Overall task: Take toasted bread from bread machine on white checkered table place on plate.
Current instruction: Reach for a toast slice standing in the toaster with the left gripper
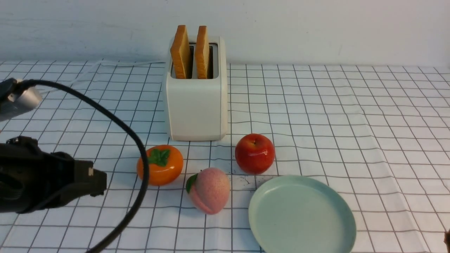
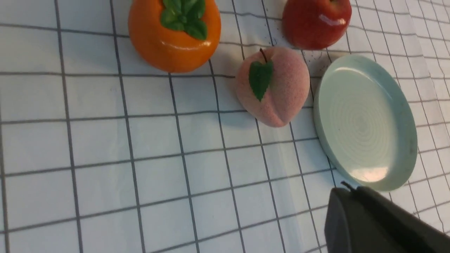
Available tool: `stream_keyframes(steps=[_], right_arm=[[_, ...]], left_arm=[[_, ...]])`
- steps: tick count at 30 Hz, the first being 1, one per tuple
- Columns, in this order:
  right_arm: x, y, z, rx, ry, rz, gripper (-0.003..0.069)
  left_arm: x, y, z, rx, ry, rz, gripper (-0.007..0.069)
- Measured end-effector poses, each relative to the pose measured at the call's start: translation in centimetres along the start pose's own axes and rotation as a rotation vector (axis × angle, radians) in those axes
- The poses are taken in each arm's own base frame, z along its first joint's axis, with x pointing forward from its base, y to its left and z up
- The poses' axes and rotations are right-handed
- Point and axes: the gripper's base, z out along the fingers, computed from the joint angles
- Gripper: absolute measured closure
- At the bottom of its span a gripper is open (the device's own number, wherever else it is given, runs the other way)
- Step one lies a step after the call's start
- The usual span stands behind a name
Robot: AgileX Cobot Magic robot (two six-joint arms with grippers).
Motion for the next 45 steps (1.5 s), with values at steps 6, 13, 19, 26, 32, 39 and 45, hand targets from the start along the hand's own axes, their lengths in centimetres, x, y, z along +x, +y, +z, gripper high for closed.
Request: stream_keyframes(steps=[6, 13, 19, 26, 32, 39, 45], right_arm=[[-0.1, 0.0, 0.0, 0.002, -0.010, -0.001, 0.0654], [-1.3, 0.6, 0.0, -0.059, -0.140, -0.083, 0.0652], [-3.3, 2.6, -0.9, -0.234, -0.415, -0.339, 0.0652], [-4.4, 3.8, -2.0, -0.344, -0.603, -0.402, 0.0651], [-4.5, 3.9, -2.1, -0.354, -0.622, -0.402, 0.0648], [-4.5, 3.9, -2.1, -0.354, -0.624, -0.399, 0.0645], [-4.7, 3.8, -2.2, -0.340, -0.637, -0.390, 0.0645]], left_arm=[[-3.7, -0.9, 0.3, 0.015, -0.049, 0.014, 0.0638], [-7.8, -4.2, 2.7, 0.038, -0.123, 0.189, 0.0638], [-11.0, -5.3, 6.3, -0.009, -0.268, 0.283, 0.0634], [-12.4, -3.6, 11.0, -0.088, -0.381, 0.343, 0.0413], [-13.2, -2.1, 14.2, -0.151, -0.502, 0.338, 0.0174], [-13.0, -1.7, 16.1, -0.165, -0.514, 0.340, 0.0137], [-14.0, -2.6, 16.7, -0.145, -0.537, 0.355, 0.0137]])
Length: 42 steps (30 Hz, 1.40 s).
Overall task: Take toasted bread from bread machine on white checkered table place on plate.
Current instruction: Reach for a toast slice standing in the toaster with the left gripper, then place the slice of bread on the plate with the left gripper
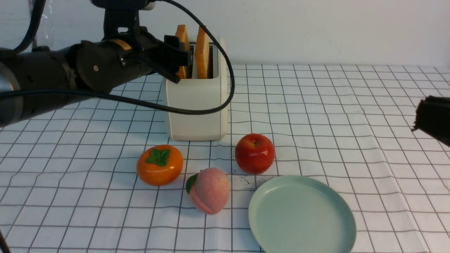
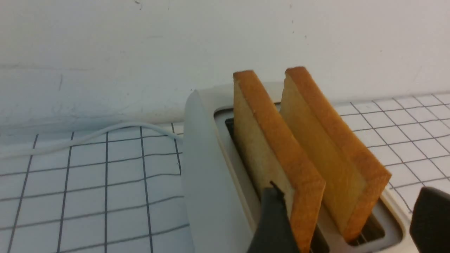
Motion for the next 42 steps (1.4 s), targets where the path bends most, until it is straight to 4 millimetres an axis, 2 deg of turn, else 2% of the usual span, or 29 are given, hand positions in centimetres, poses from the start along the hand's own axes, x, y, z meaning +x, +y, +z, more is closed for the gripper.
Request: stream_keyframes(steps=[7, 12, 18, 20, 25, 27, 28, 35, 38, 42], right_arm=[[0.0, 0.0, 0.0, 0.000, 0.000, 0.000, 0.0645], [0.0, 0.0, 0.0, -0.005, 0.002, 0.000, 0.0645], [0.1, 0.2, 0.0, -0.024, 0.011, 0.001, 0.0645], [0.1, 0.2, 0.0, -0.024, 0.011, 0.001, 0.0643], [0.1, 0.3, 0.0, -0.031, 0.014, 0.001, 0.0644], [0.2, 0.3, 0.0, -0.040, 0.018, 0.001, 0.0644], [0.2, 0.4, 0.0, -0.041, 0.018, 0.001, 0.0644], [0.2, 0.5, 0.0, -0.054, 0.024, 0.001, 0.0644], [0.2, 0.4, 0.0, -0.050, 0.022, 0.001, 0.0644], [0.2, 0.4, 0.0, -0.041, 0.018, 0.001, 0.0644]], left_arm=[[-0.2, -0.2, 2.7, 0.004, -0.011, 0.001, 0.0162], [1.2, -0.1, 4.8, -0.002, 0.013, 0.003, 0.0193], [2.0, 0.0, 5.7, -0.013, 0.011, 0.005, 0.0223], [2.3, 0.1, 5.9, -0.018, 0.006, 0.005, 0.0256], [2.7, 0.1, 6.2, -0.021, 0.011, 0.005, 0.0473], [2.5, 0.1, 6.2, -0.020, 0.007, 0.004, 0.0529], [2.5, 0.1, 6.2, -0.020, 0.007, 0.003, 0.0530], [0.7, -0.1, 5.7, -0.013, -0.035, -0.001, 0.0529], [-1.7, -0.2, 4.0, -0.005, -0.093, -0.005, 0.0529], [-6.3, -0.6, 0.3, 0.010, -0.210, -0.013, 0.0529]])
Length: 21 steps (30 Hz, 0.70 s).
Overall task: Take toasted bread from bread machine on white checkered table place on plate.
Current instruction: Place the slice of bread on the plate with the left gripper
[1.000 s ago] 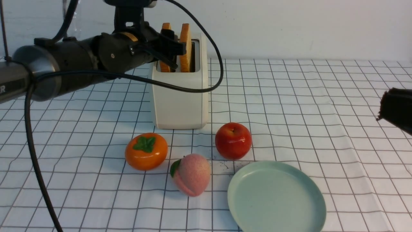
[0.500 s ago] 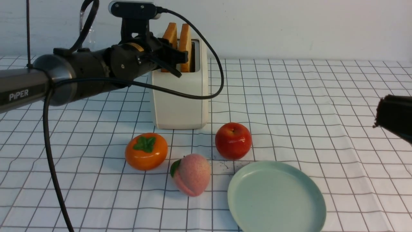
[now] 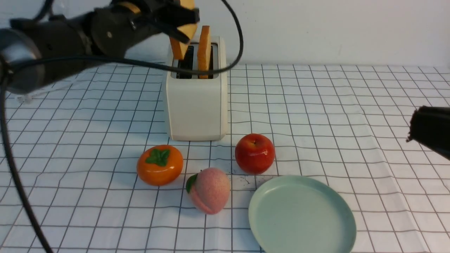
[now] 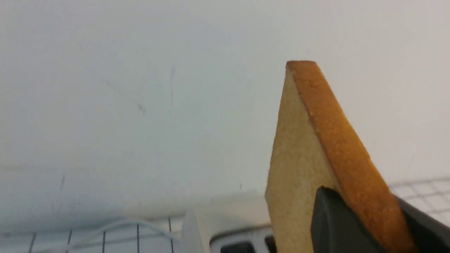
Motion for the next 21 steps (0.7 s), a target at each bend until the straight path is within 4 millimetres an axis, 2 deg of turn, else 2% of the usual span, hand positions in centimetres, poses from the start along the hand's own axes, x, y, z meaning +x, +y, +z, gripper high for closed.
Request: stream_keyframes(steps=[2, 3, 4, 6, 7, 8, 11, 12, 14, 16, 18, 21], right_arm=[[0.0, 0.0, 0.0, 0.005, -0.002, 0.000, 0.0644], [0.0, -0.1, 0.0, 0.007, -0.003, 0.000, 0.0644], [-0.1, -0.1, 0.0, 0.015, -0.006, 0.008, 0.0644], [-0.1, -0.2, 0.0, 0.025, -0.011, 0.044, 0.0644], [-0.1, -0.3, 0.0, 0.027, -0.012, 0.048, 0.0644], [-0.1, -0.3, 0.0, 0.038, -0.014, 0.078, 0.0644], [0.3, -0.6, 0.0, 0.068, 0.025, 0.167, 0.0644], [0.3, -0.6, 0.0, 0.072, 0.029, 0.182, 0.0644], [1.0, -0.9, -0.1, 0.110, 0.098, 0.224, 0.0644], [1.5, -1.0, -0.2, 0.133, 0.157, 0.255, 0.0644], [1.9, -0.6, -0.8, 0.152, 0.224, 0.279, 0.0644], [1.8, 0.0, -1.5, 0.168, 0.254, 0.273, 0.0644]], left_arm=[[-2.4, -0.3, -1.7, 0.016, -0.035, -0.004, 0.0529], [-2.9, -0.3, -2.1, 0.023, -0.033, -0.006, 0.0529], [-4.7, -0.6, -3.9, 0.045, -0.040, -0.015, 0.0529], [-6.6, -1.1, -6.4, 0.094, 0.002, -0.043, 0.0529], [-6.7, -1.2, -6.6, 0.104, 0.022, -0.047, 0.0529], [-7.6, -1.6, -8.3, 0.143, 0.062, -0.070, 0.0529], [-8.2, -2.9, -11.8, 0.271, 0.244, -0.120, 0.0529], [-8.0, -2.9, -11.8, 0.279, 0.262, -0.125, 0.0529], [-7.2, -4.1, -13.6, 0.400, 0.446, -0.177, 0.0529], [-6.1, -5.2, -14.3, 0.498, 0.587, -0.217, 0.0529], [-3.7, -6.9, -14.4, 0.596, 0.722, -0.236, 0.0529], [-0.9, -8.9, -14.0, 0.656, 0.807, -0.232, 0.0529]])
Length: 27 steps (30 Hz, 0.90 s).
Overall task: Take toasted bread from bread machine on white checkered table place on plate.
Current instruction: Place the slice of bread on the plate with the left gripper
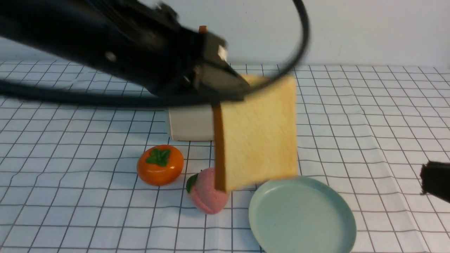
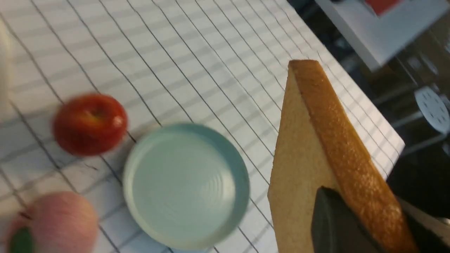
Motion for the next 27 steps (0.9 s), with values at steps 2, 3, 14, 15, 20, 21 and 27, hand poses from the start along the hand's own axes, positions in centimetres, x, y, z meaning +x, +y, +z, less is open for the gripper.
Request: stream_keyframes(steps=[2, 3, 14, 15, 20, 21, 27], right_arm=[[0.3, 0.5, -1.4, 0.054, -0.002, -0.016, 0.0644], [0.5, 0.6, -1.9, 0.077, -0.003, -0.019, 0.0644], [2.9, 0.4, -3.8, 0.229, 0.153, 0.028, 0.0638], [3.0, 0.4, -3.8, 0.229, 0.160, 0.031, 0.0638], [3.1, 0.4, -3.8, 0.227, 0.168, 0.035, 0.0642], [3.1, 0.4, -3.8, 0.227, 0.168, 0.035, 0.0642], [3.1, 0.4, -3.8, 0.227, 0.168, 0.035, 0.0642]], left_arm=[[1.8, -0.2, 4.4, 0.024, 0.073, 0.013, 0.0529], [2.3, -0.3, 6.1, 0.028, 0.091, 0.016, 0.0529], [5.2, 3.6, 17.7, -0.039, 0.169, -0.083, 0.0529], [5.4, 4.0, 18.3, -0.051, 0.163, -0.085, 0.0529], [5.6, 5.0, 19.6, -0.073, 0.131, -0.129, 0.0529], [5.6, 5.1, 19.6, -0.073, 0.133, -0.130, 0.0529], [5.5, 5.2, 19.7, -0.087, 0.125, -0.089, 0.0445]])
